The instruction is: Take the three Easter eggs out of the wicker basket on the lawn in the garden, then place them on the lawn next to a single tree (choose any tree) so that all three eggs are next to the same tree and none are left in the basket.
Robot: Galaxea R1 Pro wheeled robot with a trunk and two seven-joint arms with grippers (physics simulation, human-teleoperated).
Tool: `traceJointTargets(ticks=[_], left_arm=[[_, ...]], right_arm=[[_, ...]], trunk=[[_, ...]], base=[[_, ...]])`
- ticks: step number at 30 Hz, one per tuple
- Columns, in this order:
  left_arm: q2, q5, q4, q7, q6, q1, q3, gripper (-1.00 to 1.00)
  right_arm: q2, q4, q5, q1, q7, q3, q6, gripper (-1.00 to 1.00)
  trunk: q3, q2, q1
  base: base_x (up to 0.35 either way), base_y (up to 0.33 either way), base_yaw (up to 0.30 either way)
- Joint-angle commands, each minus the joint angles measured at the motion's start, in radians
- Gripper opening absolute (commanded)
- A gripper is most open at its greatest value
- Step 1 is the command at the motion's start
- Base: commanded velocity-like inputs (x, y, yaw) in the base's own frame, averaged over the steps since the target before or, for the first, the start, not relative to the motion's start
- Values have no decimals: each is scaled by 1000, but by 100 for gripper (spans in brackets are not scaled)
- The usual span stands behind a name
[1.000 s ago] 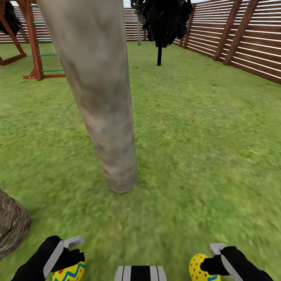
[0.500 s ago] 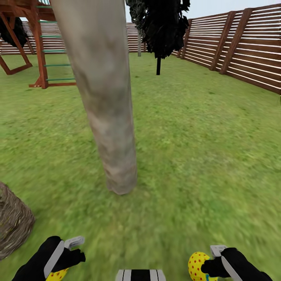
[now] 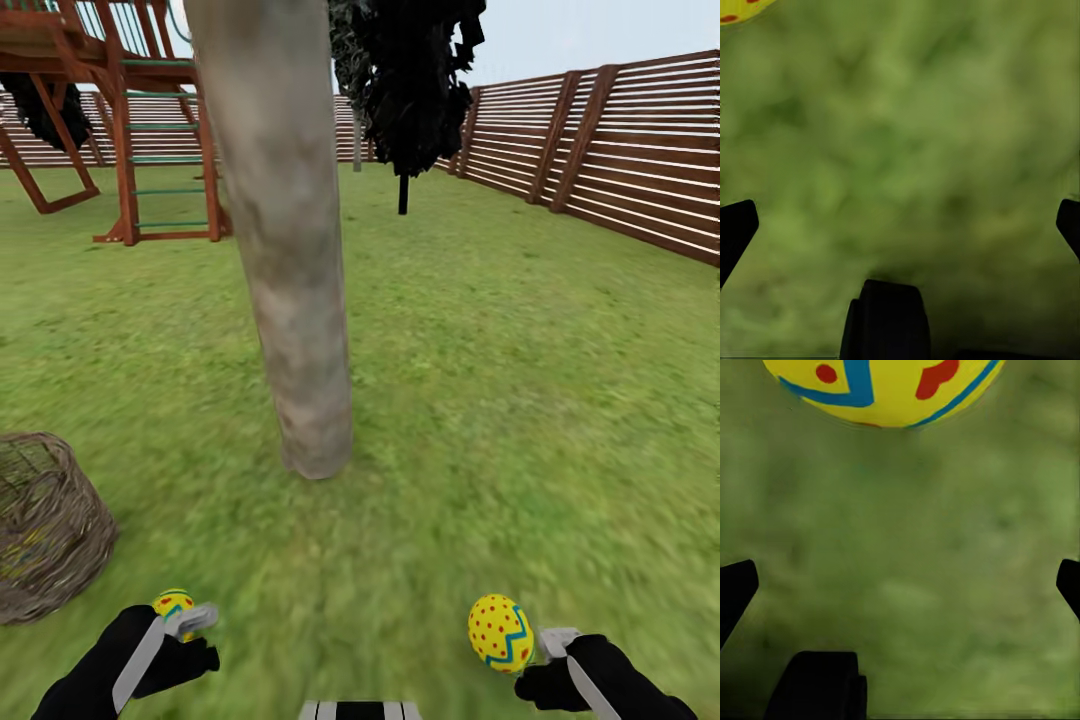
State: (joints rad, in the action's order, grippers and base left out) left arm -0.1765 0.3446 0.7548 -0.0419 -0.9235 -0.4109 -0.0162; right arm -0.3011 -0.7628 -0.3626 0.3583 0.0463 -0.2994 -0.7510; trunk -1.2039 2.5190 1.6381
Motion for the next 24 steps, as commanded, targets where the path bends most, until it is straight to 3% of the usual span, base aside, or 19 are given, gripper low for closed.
traceJointTargets(ticks=[1,6,14,24], left_arm=[[0,7,1,-4,-5,0,-1,100],[0,7,0,-4,-5,0,-1,100],[15,3,-1,-4,-5,0,-1,100],[15,5,-2,-4,-5,0,-5,100]], right_arm=[[-1,-1,6,1,6,-3,-4,100],[-1,-1,6,1,4,-29,-2,100],[-1,-1,7,1,4,-36,-2,100],[-1,-1,6,1,4,-37,-2,100]], trunk=[[3,0,-1],[23,-1,-3],[53,-3,-7],[92,-5,-12]], base=[[-342,0,0],[-326,-16,107],[-46,-10,281],[-187,189,284]])
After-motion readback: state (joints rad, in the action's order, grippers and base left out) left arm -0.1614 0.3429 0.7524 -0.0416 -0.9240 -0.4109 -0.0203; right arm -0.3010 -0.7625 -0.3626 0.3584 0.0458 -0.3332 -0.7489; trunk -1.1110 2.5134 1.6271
